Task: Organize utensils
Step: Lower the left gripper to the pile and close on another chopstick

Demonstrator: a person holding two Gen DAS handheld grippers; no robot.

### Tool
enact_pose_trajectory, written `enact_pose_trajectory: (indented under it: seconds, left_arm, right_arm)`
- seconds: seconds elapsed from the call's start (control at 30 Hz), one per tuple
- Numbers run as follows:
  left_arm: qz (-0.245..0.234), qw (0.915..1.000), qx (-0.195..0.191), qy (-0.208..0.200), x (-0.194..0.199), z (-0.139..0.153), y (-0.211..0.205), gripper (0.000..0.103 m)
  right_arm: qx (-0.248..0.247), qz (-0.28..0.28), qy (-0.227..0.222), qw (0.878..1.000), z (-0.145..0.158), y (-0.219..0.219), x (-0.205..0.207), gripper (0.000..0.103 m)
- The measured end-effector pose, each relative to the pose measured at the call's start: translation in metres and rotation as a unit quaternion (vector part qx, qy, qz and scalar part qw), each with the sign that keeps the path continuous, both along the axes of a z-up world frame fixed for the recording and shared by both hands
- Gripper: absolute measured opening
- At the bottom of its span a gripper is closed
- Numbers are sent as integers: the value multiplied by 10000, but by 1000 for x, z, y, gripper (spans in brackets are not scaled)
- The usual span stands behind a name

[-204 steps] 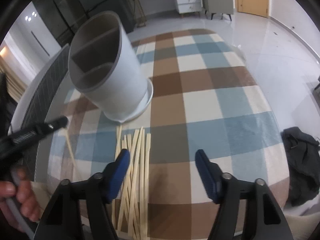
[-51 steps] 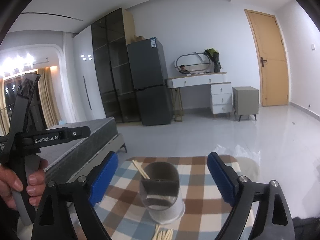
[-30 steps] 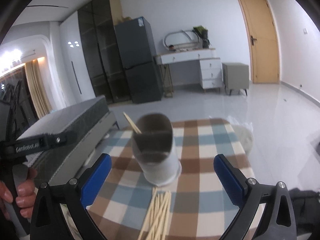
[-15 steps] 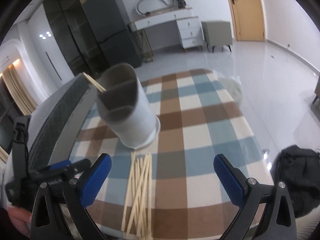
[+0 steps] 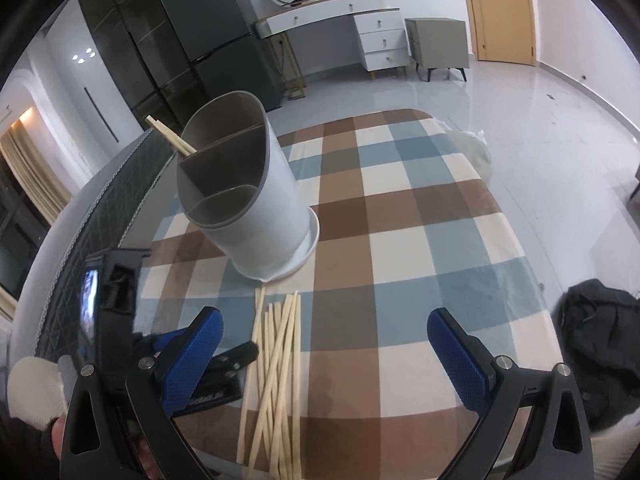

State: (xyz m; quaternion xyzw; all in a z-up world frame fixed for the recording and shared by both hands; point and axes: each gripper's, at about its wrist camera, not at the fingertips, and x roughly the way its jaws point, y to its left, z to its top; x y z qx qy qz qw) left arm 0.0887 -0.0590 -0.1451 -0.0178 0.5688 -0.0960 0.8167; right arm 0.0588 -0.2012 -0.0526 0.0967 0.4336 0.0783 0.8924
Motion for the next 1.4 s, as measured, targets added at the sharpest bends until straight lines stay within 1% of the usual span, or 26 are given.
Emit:
enact_pose_trajectory:
  seconds: [0.1,0.17,0.23,0.27,0.3,0.37,0.4,0.43,0.47,0.5,0.53,0.57,0.6,0.63,0.67,0.7,0.77,0.8,0.87,1.0,1.03,1.23,1.27,1.33,1.37,1.4]
  left_arm:
    - [140,9998,-117,15,5,-1,3,84]
    - [252,9993,-282,-4,8,1,5,82]
    - [272,9990,-351,3,12,2,4,76]
    - [253,9991,-355,15,13,2,3,69]
    - [226,9992,-334,37,15,1,1,64]
    - [221,9994,-250,54,15,1,-3,59]
    - [200,9994,-266,44,15,3,-4,54]
    - [141,9994,-312,68,14,3,-6,53]
    - [114,9995,-275,79,14,3,-7,50]
    - [103,9999,-115,22,13,3,-9,43]
    - [85,10000,45,-25,11,4,-12,41]
    - [55,9999,111,-46,10,4,-13,36]
    - [10,9999,135,-83,8,5,-16,26]
    - [-37,9999,74,-85,7,6,-18,18]
    - [-82,9999,30,-55,5,6,-20,6]
    - [-128,9999,36,-55,3,8,-22,4]
    - [-252,9995,142,-135,-3,10,-26,3]
    - [-261,9995,103,-129,-7,10,-25,2]
    - [-188,9997,-81,-92,-15,12,-21,2]
    - [35,9991,-346,-227,-19,25,-1,2]
    - [96,9984,-467,-295,-24,31,5,2]
    - [345,9929,-906,-688,-35,67,46,2]
    - [367,9920,-959,-741,-32,71,51,2]
    - [409,9897,-1062,-864,-39,83,60,2]
    - [418,9886,-1117,-919,-42,89,62,1]
    - [429,9876,-1156,-967,-42,93,66,1]
  right_arm:
    - [76,-29,19,10000,0,-2,2,103]
    - [119,-56,34,9999,0,-3,2,103]
    - [142,-82,66,9998,-1,-5,3,103]
    - [151,-93,83,9998,-2,-5,4,103]
    - [161,-104,103,9998,-3,-6,5,103]
    - [169,-112,131,9997,-4,-6,6,103]
    - [164,-113,138,9997,-5,-6,6,103]
    - [156,-112,140,9997,-5,-6,6,103]
    - [143,-115,145,9997,-6,-7,7,103]
    - [131,-123,158,9997,-6,-7,7,103]
    - [132,-134,175,9997,-7,-8,7,103]
    - [144,-148,196,9996,-8,-9,7,103]
    - [156,-157,212,9995,-8,-9,7,103]
    - [153,-162,221,9995,-8,-10,7,103]
    - [135,-164,233,9995,-8,-10,7,103]
    - [114,-161,242,9995,-8,-10,7,103]
    - [74,-182,218,9996,-8,-10,7,103]
    - [56,-215,210,9995,-7,-10,7,103]
    - [82,-252,216,9994,-6,-10,7,103]
    - [53,-227,203,9995,-5,-5,7,103]
    - [44,-210,202,9996,-6,-3,7,103]
    - [153,-164,261,9994,-8,6,7,102]
    - [160,-146,252,9994,-8,7,6,100]
    - [170,-86,249,9995,-9,10,5,97]
    - [163,-50,267,9995,-10,12,5,94]
    - [157,-20,289,9995,-12,13,5,89]
